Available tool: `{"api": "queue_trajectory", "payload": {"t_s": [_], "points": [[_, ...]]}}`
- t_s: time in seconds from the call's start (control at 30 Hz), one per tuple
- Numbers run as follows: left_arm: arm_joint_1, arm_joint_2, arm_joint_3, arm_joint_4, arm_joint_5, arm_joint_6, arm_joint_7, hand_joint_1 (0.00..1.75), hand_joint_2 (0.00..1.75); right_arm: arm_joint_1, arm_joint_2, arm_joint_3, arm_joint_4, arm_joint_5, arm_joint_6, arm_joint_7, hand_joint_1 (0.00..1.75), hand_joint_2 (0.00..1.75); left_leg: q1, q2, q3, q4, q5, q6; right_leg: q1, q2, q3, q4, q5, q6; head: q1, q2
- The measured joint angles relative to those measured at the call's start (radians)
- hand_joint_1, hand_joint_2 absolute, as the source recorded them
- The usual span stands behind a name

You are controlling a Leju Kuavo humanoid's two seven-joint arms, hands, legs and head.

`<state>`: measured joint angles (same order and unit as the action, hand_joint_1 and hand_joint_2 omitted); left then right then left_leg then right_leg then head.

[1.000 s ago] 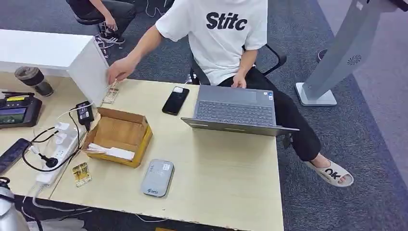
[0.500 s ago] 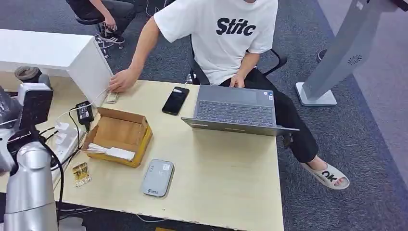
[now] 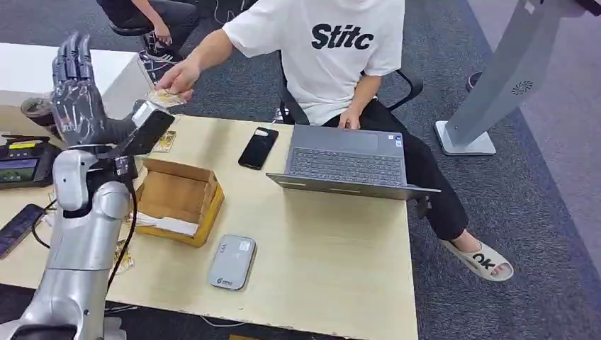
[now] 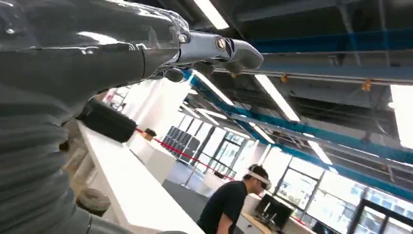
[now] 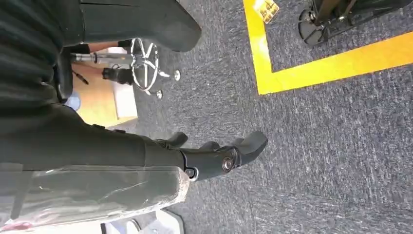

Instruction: Pass the card to the sensor for recognition and then transmit it.

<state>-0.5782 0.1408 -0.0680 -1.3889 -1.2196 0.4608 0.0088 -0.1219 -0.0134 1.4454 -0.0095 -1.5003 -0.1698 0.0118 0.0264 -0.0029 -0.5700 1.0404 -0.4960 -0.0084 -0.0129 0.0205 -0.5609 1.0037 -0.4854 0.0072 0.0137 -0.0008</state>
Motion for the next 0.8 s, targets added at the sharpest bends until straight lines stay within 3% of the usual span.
{"api": "queue_trajectory", "payload": {"t_s": [0.2,0.27,0.37,0.77,0.8], "points": [[-0.064,-0.019,-0.133,0.057,-0.039,-0.010,0.031,0.00,1.75,0.001,-0.002,0.019,-0.013,0.000,0.000,0.005,0.00,1.75,0.000,0.000,0.000,0.000,0.000,0.000,0.000,0.000,0.000,0.000,0.000,0.000,0.000,0.000],[-0.072,-0.033,-0.157,0.062,0.040,-0.013,0.014,0.00,1.75,0.002,-0.002,0.019,-0.014,0.000,0.000,0.021,0.00,1.75,0.000,0.000,0.000,0.000,0.000,0.000,0.000,0.000,0.000,0.000,0.000,0.000,-0.001,0.000],[-0.072,-0.066,-0.167,0.062,0.146,-0.006,-0.001,0.00,1.75,0.005,-0.002,0.019,-0.017,0.000,0.000,0.036,0.00,1.75,0.000,-0.001,-0.001,0.000,0.000,0.000,0.000,-0.001,0.000,0.000,0.000,0.000,0.000,0.000],[-0.070,-0.079,-0.198,0.076,0.105,0.005,0.011,0.00,1.75,0.011,-0.002,0.025,-0.024,0.000,0.000,0.034,0.00,1.75,0.000,0.000,-0.001,0.000,0.000,0.000,0.000,0.000,0.000,0.000,0.000,0.000,0.000,0.000],[-0.069,-0.079,-0.199,0.077,0.104,0.007,0.010,0.82,1.75,0.012,-0.002,0.025,-0.024,0.000,0.000,0.033,0.00,1.75,0.000,0.000,-0.001,0.000,0.000,0.000,0.000,0.000,0.000,0.000,0.000,0.000,0.000,0.000]]}}
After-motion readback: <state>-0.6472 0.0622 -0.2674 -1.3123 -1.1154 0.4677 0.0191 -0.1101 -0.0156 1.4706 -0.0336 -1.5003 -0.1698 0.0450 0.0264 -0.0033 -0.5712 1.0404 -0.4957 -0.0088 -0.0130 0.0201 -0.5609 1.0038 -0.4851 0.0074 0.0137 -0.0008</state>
